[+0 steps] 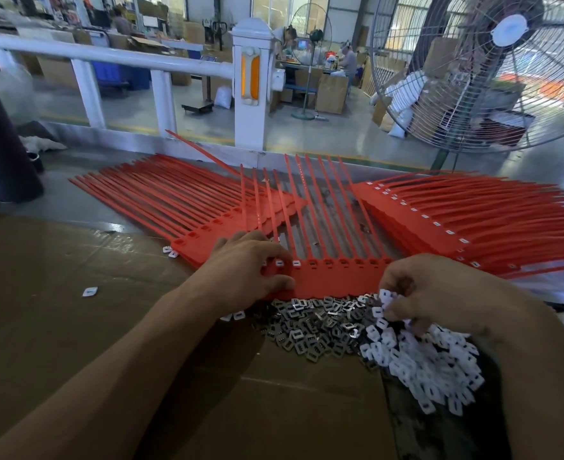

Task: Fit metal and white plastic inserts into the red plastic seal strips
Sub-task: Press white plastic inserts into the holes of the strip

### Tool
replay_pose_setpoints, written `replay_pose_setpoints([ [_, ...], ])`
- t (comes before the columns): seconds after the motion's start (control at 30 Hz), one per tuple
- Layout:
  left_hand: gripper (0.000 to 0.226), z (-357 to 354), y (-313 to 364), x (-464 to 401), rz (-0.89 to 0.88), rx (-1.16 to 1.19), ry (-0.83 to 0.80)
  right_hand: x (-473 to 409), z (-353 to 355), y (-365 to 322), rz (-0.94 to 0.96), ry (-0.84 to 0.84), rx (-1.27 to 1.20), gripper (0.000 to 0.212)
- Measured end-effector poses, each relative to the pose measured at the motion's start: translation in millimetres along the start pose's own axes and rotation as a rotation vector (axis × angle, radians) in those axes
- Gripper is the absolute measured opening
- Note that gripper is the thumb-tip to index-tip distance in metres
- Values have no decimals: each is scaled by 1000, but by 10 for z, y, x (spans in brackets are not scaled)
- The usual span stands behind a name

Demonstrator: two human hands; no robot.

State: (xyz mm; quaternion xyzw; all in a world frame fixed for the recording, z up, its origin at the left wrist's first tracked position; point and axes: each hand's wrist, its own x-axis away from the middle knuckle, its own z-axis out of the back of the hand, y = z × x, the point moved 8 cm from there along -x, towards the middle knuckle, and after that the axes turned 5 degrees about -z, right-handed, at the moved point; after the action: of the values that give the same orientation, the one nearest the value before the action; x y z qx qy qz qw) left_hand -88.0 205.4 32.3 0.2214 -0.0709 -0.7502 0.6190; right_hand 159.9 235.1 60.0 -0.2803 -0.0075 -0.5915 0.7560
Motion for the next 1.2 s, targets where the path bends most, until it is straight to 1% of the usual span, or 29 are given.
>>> replay_pose_setpoints([
  [0.2, 50, -13, -20, -11, -6, -15, 1, -36, -29, -383, 196, 87, -66, 15],
  [0.37, 48, -26, -23, -24, -6, -27, 7, -93, -302, -783, 363, 98, 53, 10],
  [0.47, 47, -20, -11, -15, -12, -33, 13, -108, -404, -858, 425, 75, 110, 12],
  [0.6, 48, -12, -7, -11, -12, -28, 9, -142, -399, -798, 435, 54, 44, 16],
  [0.67, 50, -12, -6, -9, -8, -30, 3, -163, -377, -772, 424, 61, 16, 15],
  [0.8, 51, -15, -6, -18, 3, -28, -14, -226, -185, -839, 416, 144, -51, 11],
  [0.87, 51, -16, -6, -25, 1, -30, -19, -284, -105, -875, 400, 147, -99, 13],
  [0.93, 50, -14, -8, -21, -3, -25, -18, -353, -62, -869, 384, 190, -190, 17],
  [1.07, 49, -3, 0, -5, -3, -14, -11, -428, -141, -712, 330, 291, -427, 17],
  [1.2, 48, 1, 0, -17, -2, -5, -4, -518, -209, -619, 287, 332, -495, 17],
])
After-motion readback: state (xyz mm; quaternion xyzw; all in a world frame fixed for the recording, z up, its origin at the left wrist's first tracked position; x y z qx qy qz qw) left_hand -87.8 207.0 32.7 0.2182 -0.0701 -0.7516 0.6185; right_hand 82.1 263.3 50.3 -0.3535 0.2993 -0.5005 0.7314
